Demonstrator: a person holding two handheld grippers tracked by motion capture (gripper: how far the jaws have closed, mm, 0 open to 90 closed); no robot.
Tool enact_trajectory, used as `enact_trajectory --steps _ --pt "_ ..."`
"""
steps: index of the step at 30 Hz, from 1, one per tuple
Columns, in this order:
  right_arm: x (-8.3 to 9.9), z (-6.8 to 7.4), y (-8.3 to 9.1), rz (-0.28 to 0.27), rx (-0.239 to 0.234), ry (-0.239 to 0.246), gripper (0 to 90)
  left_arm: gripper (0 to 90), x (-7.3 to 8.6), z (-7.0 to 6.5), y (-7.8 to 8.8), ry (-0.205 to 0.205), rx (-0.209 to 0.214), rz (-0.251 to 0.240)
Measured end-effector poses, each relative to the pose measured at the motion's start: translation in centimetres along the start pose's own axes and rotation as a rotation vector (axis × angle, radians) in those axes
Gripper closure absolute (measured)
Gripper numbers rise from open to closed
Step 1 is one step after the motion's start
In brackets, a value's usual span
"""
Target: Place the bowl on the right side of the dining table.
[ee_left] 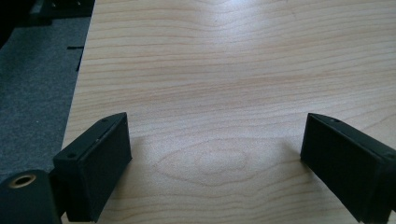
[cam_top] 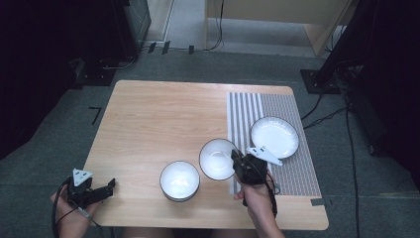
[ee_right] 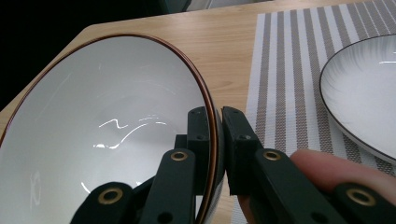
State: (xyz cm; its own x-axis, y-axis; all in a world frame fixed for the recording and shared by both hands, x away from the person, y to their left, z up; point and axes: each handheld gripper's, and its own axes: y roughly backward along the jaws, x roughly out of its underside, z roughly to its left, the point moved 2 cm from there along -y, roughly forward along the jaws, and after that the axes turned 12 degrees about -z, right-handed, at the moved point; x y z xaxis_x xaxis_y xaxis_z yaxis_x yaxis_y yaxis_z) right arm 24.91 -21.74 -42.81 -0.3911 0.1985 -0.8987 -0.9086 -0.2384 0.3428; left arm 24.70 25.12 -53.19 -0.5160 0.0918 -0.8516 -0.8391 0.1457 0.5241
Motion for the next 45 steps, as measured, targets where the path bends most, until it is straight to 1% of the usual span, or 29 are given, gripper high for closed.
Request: enact_trajectory --steps 17,19,30,39,45 --pt "-0.2 -2.7 -0.7 -0.004 0.064 -0.026 83.4 8.1 0.0 0.0 0.0 0.000 0.000 0.000" --pt "-0.2 -3.0 -0.9 -0.006 0.069 -0.023 83.4 8.1 0.0 0.0 0.0 0.000 0.000 0.000" --pt "-0.1 -4.8 -1.6 -0.003 0.119 -0.036 83.4 8.1 0.0 0.0 0.0 0.000 0.000 0.000" --pt "-0.5 -5.9 -1.7 -0.011 0.133 -0.062 83.4 8.1 0.0 0.0 0.0 0.000 0.000 0.000" --pt "-0.7 -6.6 -1.8 -0.010 0.139 -0.071 83.4 8.1 0.0 0.0 0.0 0.000 0.000 0.000"
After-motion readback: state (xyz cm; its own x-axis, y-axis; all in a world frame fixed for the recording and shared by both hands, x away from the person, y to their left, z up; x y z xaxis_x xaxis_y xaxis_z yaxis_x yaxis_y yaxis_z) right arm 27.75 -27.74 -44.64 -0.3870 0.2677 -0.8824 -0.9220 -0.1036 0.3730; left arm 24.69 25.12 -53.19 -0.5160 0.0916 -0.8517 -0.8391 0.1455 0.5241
